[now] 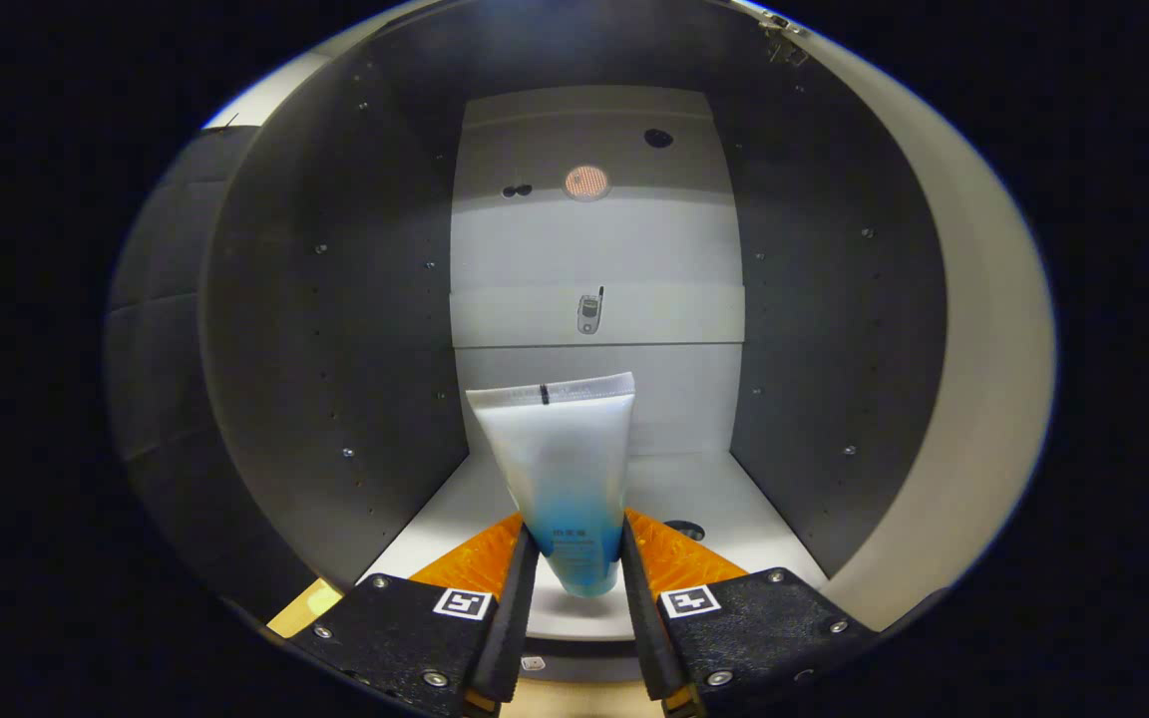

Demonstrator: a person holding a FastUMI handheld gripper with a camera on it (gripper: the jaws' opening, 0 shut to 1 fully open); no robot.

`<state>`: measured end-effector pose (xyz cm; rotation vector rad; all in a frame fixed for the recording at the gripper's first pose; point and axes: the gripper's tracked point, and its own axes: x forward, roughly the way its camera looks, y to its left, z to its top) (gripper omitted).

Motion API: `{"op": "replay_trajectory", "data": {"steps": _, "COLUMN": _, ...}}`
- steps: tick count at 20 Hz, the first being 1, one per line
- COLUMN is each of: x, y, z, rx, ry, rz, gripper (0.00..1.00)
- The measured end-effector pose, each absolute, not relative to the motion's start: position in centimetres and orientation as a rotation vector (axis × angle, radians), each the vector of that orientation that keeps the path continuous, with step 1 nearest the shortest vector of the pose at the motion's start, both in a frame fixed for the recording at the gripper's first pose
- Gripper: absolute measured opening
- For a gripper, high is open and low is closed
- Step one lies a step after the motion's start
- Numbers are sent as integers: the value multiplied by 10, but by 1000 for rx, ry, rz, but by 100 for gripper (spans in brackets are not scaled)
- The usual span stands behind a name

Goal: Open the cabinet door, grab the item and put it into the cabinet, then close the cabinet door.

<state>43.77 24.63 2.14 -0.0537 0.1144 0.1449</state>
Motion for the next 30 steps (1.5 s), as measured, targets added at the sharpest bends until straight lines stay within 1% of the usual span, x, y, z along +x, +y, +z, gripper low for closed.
{"op": "replay_trajectory", "data": {"steps": 3, "x": 459, "y": 249, "z": 2, "rx": -24, "ry": 155, "rz": 155, "gripper": 47}}
{"op": "replay_trajectory", "data": {"steps": 10, "x": 470, "y": 246, "z": -29, "rx": 3, "ry": 201, "rz": 163, "gripper": 47}}
{"op": "replay_trajectory", "data": {"steps": 13, "x": 472, "y": 248, "z": -27, "rx": 8, "ry": 180, "rz": 173, "gripper": 47}}
{"op": "replay_trajectory", "data": {"steps": 15, "x": 471, "y": 252, "z": -25, "rx": 43, "ry": 167, "rz": 202, "gripper": 50}}
{"op": "replay_trajectory", "data": {"steps": 17, "x": 471, "y": 258, "z": -18, "rx": 80, "ry": 150, "rz": 212, "gripper": 55}}
{"op": "replay_trajectory", "data": {"steps": 22, "x": 468, "y": 253, "z": -16, "rx": 25, "ry": 138, "rz": 187, "gripper": 86}}
{"op": "replay_trajectory", "data": {"steps": 24, "x": 462, "y": 252, "z": -11, "rx": 16, "ry": 127, "rz": 172, "gripper": 90}}
{"op": "replay_trajectory", "data": {"steps": 26, "x": 452, "y": 252, "z": -3, "rx": 17, "ry": 115, "rz": 167, "gripper": 92}}
{"op": "replay_trajectory", "data": {"steps": 30, "x": 421, "y": 252, "z": 11, "rx": -5, "ry": 87, "rz": 156, "gripper": 93}}
